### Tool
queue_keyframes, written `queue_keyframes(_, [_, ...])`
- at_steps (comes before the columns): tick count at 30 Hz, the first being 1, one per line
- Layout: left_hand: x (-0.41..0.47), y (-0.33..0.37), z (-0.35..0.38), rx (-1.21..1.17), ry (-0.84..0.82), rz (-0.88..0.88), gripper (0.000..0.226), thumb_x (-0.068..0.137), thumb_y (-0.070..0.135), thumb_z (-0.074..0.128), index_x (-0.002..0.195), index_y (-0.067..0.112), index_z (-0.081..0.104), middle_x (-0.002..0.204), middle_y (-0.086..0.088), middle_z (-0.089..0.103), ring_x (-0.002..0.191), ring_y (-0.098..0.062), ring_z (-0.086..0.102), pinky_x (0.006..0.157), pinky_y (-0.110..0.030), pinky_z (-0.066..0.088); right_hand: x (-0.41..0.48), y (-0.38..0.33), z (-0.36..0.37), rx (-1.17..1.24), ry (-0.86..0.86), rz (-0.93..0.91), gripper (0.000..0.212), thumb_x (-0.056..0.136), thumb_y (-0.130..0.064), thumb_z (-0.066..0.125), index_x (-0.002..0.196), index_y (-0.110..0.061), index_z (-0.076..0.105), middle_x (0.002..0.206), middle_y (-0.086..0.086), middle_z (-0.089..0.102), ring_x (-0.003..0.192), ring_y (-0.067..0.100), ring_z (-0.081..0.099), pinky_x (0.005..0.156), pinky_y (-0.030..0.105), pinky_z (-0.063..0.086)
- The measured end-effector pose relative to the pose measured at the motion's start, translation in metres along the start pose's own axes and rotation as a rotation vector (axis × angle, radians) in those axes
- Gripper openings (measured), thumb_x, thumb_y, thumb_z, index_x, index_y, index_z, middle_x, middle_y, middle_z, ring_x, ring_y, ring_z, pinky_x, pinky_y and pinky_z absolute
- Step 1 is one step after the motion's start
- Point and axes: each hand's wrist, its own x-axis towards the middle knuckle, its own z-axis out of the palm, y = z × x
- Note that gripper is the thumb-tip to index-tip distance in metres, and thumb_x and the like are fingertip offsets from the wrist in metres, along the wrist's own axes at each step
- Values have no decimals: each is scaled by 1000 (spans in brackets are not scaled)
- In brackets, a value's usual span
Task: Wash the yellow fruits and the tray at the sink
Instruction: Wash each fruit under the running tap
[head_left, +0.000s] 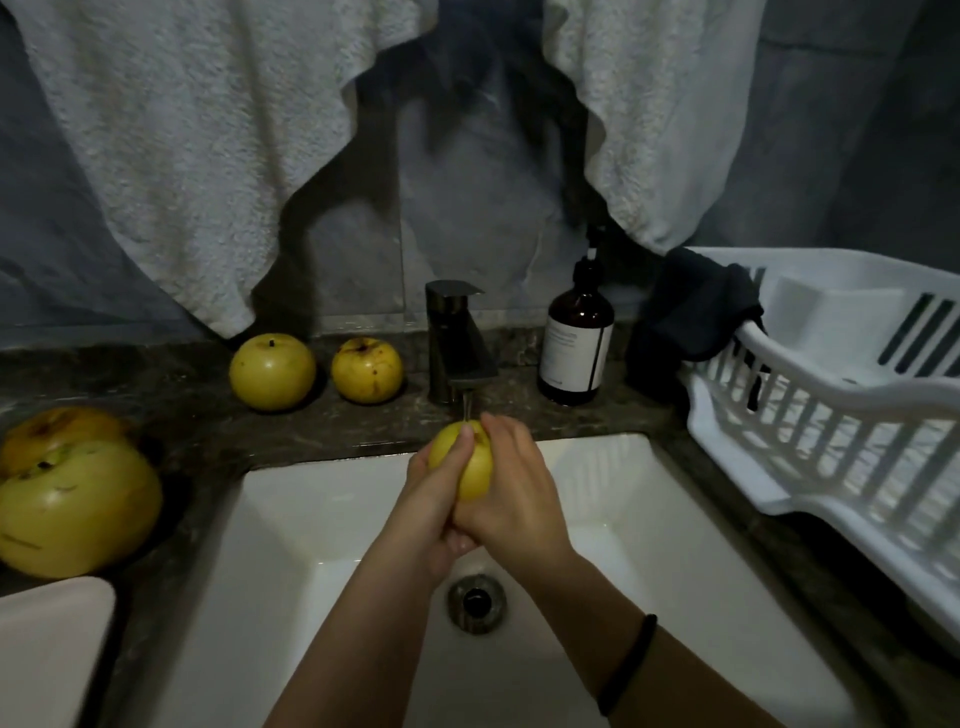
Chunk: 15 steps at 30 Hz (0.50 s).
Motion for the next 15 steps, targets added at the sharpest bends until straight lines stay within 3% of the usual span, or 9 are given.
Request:
queue_keyframes(3, [6,-3,3,-97,73,48,47,84,42,66,126,31,48,121,-9,59,102,-29,63,70,-39,55,1,0,0,107,-45,31,86,76,-22,76,147,-24,28,147,-9,29,131,8,35,102,18,33])
queue_keyframes(7, [8,-3,-3,-140,87,69,43,89,36,61,129,26,47,123,-10,55,103,-27,59,63,-36,55,2,-5,-5,501,-131,161,62,87,-12,61,142,-26,38,142,-10,36,127,8,40,101,22,38])
queue_keyframes(9, [9,-2,-6,-123,76,71,43,89,35,61,129,28,45,125,-9,51,106,-28,55,68,-39,56,2,-6,-4,572,-146,207,51,95,-20,52,143,-28,37,143,-9,36,127,7,39,101,23,35])
queue_keyframes(12, [9,-3,-3,-94,74,69,42,89,37,61,127,28,46,125,-8,51,106,-28,56,73,-40,57,5,-3,1,597,-175,294,50,99,-41,41,146,-36,27,147,-5,33,129,11,38,107,30,34])
queue_keyframes(15, [8,-3,1,-95,106,56,46,87,47,61,126,26,48,123,-8,52,101,-26,58,73,-41,57,6,0,2,631,-185,315,48,98,-44,41,144,-38,29,145,-4,35,128,15,41,109,38,37])
